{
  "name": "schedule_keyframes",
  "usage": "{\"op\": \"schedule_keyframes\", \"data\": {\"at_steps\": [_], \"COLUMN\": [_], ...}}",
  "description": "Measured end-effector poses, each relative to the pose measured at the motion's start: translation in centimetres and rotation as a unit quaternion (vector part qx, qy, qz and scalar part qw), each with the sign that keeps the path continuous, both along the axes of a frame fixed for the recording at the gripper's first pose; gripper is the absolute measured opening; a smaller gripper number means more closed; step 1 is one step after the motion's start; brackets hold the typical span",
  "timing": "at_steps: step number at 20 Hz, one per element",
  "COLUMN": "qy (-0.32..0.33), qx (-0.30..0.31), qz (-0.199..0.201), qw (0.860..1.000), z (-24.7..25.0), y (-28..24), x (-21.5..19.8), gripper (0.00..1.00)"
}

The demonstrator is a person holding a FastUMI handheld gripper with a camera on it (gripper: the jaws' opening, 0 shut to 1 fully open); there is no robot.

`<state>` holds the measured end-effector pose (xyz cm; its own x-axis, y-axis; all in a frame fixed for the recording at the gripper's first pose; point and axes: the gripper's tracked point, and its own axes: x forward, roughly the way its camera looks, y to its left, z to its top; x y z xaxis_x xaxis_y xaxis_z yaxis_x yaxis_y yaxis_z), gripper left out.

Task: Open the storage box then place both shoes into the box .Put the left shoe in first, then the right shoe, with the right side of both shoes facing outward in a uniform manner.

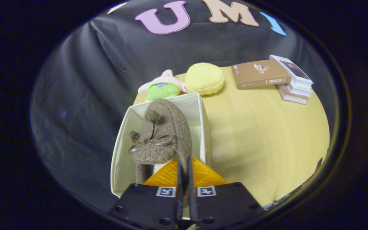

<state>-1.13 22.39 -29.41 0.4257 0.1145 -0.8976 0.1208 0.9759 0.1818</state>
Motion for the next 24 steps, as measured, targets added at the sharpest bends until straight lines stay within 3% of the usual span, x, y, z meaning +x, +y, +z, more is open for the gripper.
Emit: {"op": "schedule_keyframes", "data": {"at_steps": [2, 8, 13, 19, 24], "qy": [-0.008, -0.063, -0.175, -0.334, -0.407], "qx": [-0.015, 0.022, 0.028, -0.046, -0.123], "qz": [0.006, 0.049, 0.090, 0.107, 0.066], "qw": [1.000, 0.997, 0.980, 0.935, 0.903], "z": [0.6, 4.1, 10.9, 20.0, 25.1], "y": [-0.2, 1.6, 0.0, -8.0, -17.1], "x": [-0.5, -0.2, 0.5, 0.1, -2.7], "gripper": [0.15, 0.62, 1.00, 1.00, 1.00]}}
